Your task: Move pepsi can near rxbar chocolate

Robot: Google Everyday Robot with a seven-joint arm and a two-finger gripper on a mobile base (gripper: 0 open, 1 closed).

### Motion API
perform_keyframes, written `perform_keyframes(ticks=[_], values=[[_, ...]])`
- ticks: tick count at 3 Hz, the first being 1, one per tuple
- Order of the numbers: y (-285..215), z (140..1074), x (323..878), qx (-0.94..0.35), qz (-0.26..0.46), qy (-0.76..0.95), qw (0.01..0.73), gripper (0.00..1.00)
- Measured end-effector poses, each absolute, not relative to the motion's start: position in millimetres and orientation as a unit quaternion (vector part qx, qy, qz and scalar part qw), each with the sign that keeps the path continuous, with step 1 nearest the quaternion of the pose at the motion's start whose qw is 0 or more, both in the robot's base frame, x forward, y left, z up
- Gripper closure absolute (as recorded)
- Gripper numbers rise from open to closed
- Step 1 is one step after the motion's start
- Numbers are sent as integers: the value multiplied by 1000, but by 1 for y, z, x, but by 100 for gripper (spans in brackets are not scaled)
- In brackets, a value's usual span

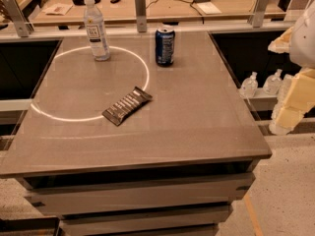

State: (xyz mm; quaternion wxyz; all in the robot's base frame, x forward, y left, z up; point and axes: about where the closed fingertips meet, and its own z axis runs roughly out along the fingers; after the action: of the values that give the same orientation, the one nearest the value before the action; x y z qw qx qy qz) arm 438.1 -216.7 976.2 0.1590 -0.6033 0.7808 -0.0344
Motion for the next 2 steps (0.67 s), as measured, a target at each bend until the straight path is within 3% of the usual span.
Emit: perform_keyframes(ticks=[2], values=[[-216,978,439,-599,-10,779,185,0]])
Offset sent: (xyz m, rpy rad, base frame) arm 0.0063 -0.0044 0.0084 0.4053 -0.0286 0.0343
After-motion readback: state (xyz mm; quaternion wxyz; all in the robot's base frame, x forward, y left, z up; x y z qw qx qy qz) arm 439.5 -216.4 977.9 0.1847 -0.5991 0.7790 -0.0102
